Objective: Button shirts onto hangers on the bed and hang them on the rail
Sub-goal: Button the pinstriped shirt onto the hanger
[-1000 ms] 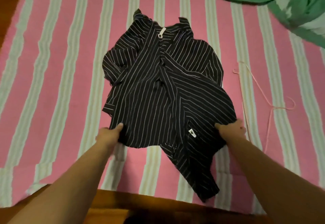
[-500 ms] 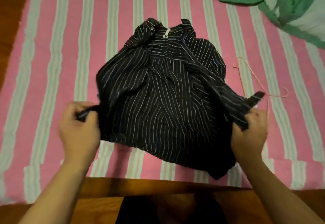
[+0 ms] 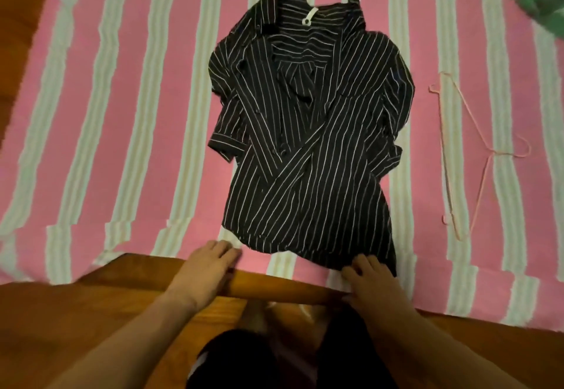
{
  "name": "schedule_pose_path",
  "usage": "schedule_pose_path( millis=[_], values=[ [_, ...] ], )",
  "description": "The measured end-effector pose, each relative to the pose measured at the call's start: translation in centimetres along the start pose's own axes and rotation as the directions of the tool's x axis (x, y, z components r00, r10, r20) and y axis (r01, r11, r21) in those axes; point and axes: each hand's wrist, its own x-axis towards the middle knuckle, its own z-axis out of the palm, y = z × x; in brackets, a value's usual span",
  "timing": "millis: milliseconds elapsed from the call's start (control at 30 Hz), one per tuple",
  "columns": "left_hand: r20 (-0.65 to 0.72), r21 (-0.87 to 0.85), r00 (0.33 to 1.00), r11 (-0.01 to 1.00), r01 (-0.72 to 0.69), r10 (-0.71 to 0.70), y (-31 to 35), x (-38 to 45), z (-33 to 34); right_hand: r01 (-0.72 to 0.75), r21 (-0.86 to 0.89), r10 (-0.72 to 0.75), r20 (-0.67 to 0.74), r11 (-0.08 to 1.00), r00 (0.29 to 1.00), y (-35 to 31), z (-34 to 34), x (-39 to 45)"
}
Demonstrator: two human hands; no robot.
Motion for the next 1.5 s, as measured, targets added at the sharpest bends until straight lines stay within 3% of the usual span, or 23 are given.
schedule_pose_path(
  millis=[167,267,367,400,467,533,567,633,700,767,800,867,933,1000,1100,1167,1267,1367,1433,1500],
  values=[
    [0.037,0.052,0.999,0.998,-0.040,0.038,-0.2,1.5,-0.7,0.100,-0.112,-0.113,-0.116,0.989,0.987,2.6,1.2,0.5],
    [0.063,0.088,0.997,0.995,-0.052,0.046,-0.1,1.0,-0.2,0.152,-0.110,-0.160,-0.070,0.982,0.985,2.7,0.2,-0.2],
    [0.303,0.019,0.952,0.998,-0.058,0.050,1.9,-3.2,1.8,0.276,-0.141,-0.291,-0.099,0.951,0.952,2.6,2.4,-3.2],
    [0.387,0.014,0.922,0.999,-0.040,0.031,2.5,-4.7,2.8,0.303,-0.139,-0.309,-0.026,0.943,0.951,2.3,3.7,-4.5],
    [0.442,0.019,0.897,1.000,0.015,-0.022,3.1,-5.4,4.1,0.233,-0.057,-0.219,0.182,0.971,0.959,1.7,6.1,-5.8],
    [0.501,0.001,0.865,1.000,0.031,-0.027,3.4,-3.2,4.5,0.123,0.003,-0.119,0.283,0.992,0.952,0.9,5.9,-5.0],
    [0.544,-0.017,0.839,1.000,0.023,-0.010,3.8,-1.6,4.1,0.093,0.046,-0.102,0.289,0.995,0.952,0.6,4.7,-4.1],
    [0.581,-0.096,0.814,0.994,0.049,0.016,5.6,1.3,1.9,0.007,0.204,-0.037,0.142,0.979,0.989,0.2,1.3,-2.6],
    [0.448,-0.210,0.894,0.971,0.110,-0.004,7.2,4.2,-0.7,-0.174,0.412,0.233,-0.097,0.894,0.968,1.8,-2.6,-0.7],
    [0.224,-0.348,0.963,0.910,0.224,-0.151,8.4,6.5,-3.0,-0.297,0.579,0.528,-0.281,0.759,0.801,5.1,-5.5,0.4],
    [0.112,-0.400,0.961,0.873,0.278,-0.254,8.6,7.4,-3.8,-0.344,0.617,0.624,-0.319,0.708,0.714,7.2,-6.3,0.9],
    [-0.080,-0.457,0.898,0.816,0.353,-0.433,8.6,8.7,-4.8,-0.503,0.629,0.764,-0.243,0.593,0.597,11.5,-7.2,2.0],
    [-0.170,-0.499,0.788,0.741,0.450,-0.592,7.9,9.5,-4.8,-0.675,0.639,0.892,-0.040,0.369,0.450,15.1,-7.3,3.1],
    [-0.117,-0.526,0.672,0.619,0.583,-0.732,6.3,9.5,-3.8,-0.720,0.660,0.926,0.098,0.213,0.365,17.2,-6.9,4.1],
    [0.005,-0.555,0.557,0.461,0.693,-0.831,3.6,9.4,-2.2,-0.733,0.643,0.926,0.095,0.222,0.364,18.6,-6.5,4.9],
    [0.020,-0.581,0.576,0.459,0.672,-0.817,2.5,9.7,-2.2,-0.700,0.697,0.923,0.151,0.155,0.355,19.1,-6.6,5.4],
    [0.039,-0.642,0.612,0.449,0.622,-0.790,1.8,10.9,-3.1,-0.532,0.846,0.900,0.212,0.026,0.381,18.6,-6.8,5.7],
    [0.079,-0.537,0.691,0.554,0.636,-0.718,2.3,10.9,-3.5,-0.370,0.924,0.882,0.248,-0.091,0.401,15.8,-6.7,5.3],
    [0.349,-0.309,0.704,0.633,0.710,-0.619,2.8,8.8,-3.5,-0.252,0.961,0.894,0.207,-0.111,0.398,13.4,-6.7,4.9],
    [0.664,-0.061,0.550,0.697,0.715,-0.506,3.4,5.6,-3.6,-0.131,0.975,0.887,0.219,-0.181,0.407,11.0,-6.8,5.0]
  ],
)
